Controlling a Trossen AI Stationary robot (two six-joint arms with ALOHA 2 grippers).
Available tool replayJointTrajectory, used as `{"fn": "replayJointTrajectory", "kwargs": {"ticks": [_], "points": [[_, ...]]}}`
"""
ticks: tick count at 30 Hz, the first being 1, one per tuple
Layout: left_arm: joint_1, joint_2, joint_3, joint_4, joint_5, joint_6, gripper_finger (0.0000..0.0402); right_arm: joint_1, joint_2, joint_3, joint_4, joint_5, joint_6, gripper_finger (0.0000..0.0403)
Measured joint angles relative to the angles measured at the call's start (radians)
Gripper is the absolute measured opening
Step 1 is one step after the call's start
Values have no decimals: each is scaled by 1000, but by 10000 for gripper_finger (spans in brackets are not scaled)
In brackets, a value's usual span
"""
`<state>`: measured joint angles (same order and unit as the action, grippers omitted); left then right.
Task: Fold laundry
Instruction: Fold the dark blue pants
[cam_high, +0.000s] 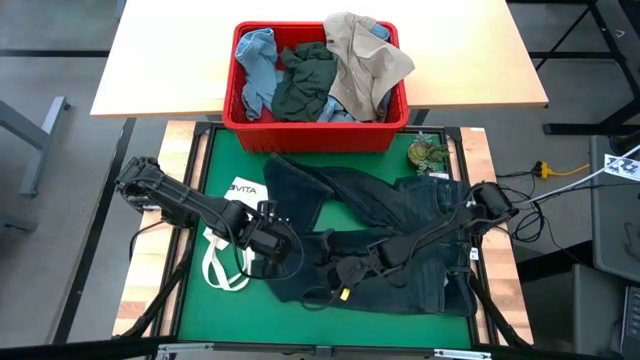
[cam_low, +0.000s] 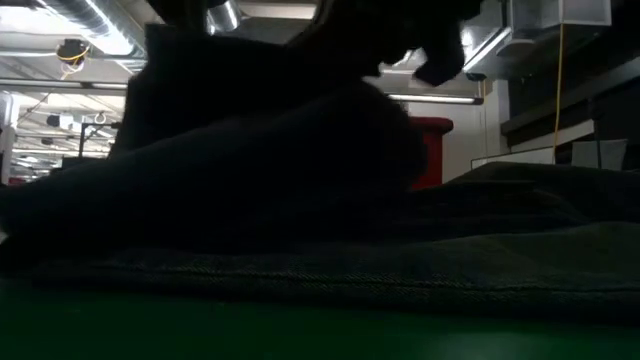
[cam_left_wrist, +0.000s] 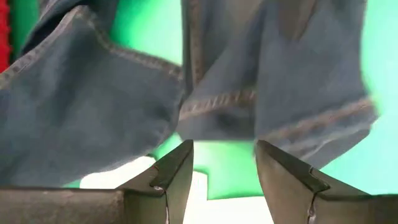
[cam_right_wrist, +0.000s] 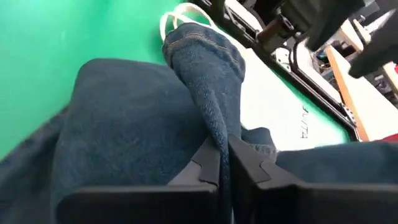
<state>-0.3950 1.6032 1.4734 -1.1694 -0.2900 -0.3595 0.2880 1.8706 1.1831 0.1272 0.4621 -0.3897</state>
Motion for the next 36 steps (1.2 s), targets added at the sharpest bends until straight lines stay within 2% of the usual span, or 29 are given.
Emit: {"fn": "replayJointTrajectory", "kwargs": {"ticks": [9, 13, 20, 30, 36], "points": [[19, 0, -1, -52, -41, 9, 168, 67, -120, 0, -245, 135, 201, 12], [39, 0, -41, 19, -33, 33, 168, 99, -131, 0, -296, 151, 257, 5], [67, 2, -219, 277, 141, 28, 168, 121, -131, 0, -372, 155, 314, 17], [71, 2, -371, 455, 243, -67, 168, 120, -131, 0, -371, 156, 307, 10], [76, 1, -438, 547, 261, -121, 168, 120, -131, 0, -371, 156, 307, 13]]}}
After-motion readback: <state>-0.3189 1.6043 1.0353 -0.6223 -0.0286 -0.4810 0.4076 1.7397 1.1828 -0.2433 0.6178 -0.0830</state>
